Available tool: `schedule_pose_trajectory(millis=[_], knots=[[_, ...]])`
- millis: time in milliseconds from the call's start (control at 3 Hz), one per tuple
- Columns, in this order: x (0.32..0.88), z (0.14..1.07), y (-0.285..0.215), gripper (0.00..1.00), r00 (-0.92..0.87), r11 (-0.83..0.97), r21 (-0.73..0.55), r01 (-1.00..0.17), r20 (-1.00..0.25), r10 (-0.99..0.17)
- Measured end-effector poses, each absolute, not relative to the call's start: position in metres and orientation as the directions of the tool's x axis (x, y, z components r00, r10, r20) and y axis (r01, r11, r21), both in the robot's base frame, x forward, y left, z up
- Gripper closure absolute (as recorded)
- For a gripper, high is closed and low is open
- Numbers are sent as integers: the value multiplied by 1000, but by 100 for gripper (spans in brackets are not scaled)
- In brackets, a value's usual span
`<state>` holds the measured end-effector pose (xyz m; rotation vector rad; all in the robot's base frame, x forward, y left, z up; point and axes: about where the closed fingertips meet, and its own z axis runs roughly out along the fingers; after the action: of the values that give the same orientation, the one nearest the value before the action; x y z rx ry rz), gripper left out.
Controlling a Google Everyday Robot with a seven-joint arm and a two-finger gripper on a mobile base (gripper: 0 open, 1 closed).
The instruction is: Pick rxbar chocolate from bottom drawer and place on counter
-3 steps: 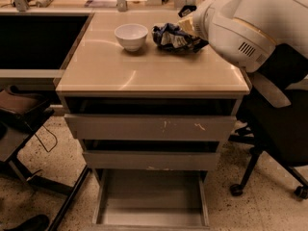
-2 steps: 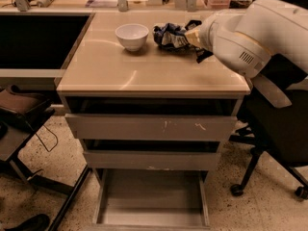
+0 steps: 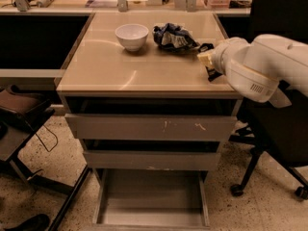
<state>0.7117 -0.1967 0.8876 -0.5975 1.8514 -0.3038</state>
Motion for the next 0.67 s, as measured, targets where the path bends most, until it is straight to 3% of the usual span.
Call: schedule_pose_trajectory(millis=[333,667], knots=[[709,863,-206,100,-256,820,-507,-265,-783,-567],[708,865,-206,81,-242,806,-530,-265,-772,-588]])
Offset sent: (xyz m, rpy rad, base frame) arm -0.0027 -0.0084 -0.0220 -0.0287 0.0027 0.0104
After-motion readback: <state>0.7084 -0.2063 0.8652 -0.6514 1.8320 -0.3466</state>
